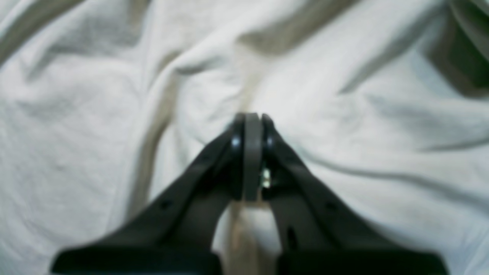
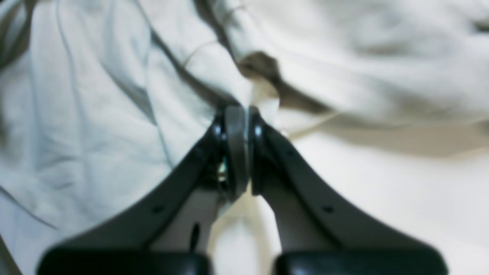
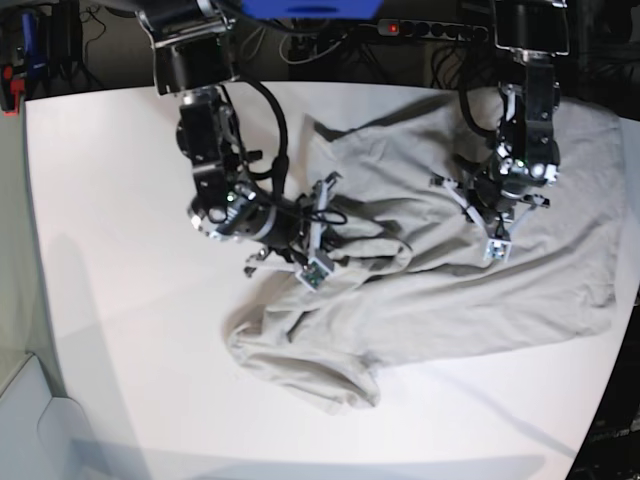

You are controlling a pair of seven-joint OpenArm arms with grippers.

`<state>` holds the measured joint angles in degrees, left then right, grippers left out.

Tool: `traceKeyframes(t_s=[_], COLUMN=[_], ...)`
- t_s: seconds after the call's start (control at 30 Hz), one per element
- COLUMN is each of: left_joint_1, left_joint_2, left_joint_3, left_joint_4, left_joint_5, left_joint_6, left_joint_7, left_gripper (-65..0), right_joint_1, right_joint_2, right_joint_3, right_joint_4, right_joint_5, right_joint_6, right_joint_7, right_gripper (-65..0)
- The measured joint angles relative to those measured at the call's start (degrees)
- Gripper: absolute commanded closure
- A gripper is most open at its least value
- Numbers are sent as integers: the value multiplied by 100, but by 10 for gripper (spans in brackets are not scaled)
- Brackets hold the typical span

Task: Layout the t-shirt on the table in an organized manner, then fold the t-shirt properly
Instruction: 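Drag the pinched fabric outward with the right gripper, away from the left gripper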

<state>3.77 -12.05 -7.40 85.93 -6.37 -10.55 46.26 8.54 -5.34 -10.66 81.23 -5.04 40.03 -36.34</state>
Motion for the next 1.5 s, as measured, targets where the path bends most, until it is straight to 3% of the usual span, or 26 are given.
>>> traceKeyframes(t_s=[0.1, 0.23, 0.43, 0.57, 0.87, 1.03, 1.3, 1.5], left_joint_1=[2, 2, -181, -219, -269, -275, -319, -251], left_joint_2=[2, 2, 0, -17, -39, -33, -31, -15], left_joint_3=[0, 0, 2, 2, 2, 2, 2, 2], left_joint_4=[0, -4, -319, -457, -420, -417, -420, 22], left_joint_5=[13, 17, -37, -144, -68, -66, -70, 2], left_joint_6=[0, 0, -13, -46, -59, -59, -63, -9], left_joint_7=[-13, -17, -289, -481, -330, -326, -280, -107], left_gripper=[-1, -1, -1, -1, -1, -1, -1, -1], right_joint_1=[-7, 26, -7, -85, -470, -481, -568, -372], right_joint_2=[92, 203, 286, 669, 1486, 2052, 2229, 1777], right_joint_3=[-13, 74, 457, 575, 518, -81, -74, 573], right_joint_4=[688, 1458, 2415, 2861, 3344, 3335, 3176, 3178], right_joint_5=[85, 39, 129, 208, 118, 199, -87, -286], right_joint_6=[15, 15, 22, 22, 24, 24, 22, 22], right_joint_7=[-111, -822, -1318, -1720, -2380, -2889, -2916, -2988], right_gripper=[0, 0, 0, 0, 0, 0, 0, 0])
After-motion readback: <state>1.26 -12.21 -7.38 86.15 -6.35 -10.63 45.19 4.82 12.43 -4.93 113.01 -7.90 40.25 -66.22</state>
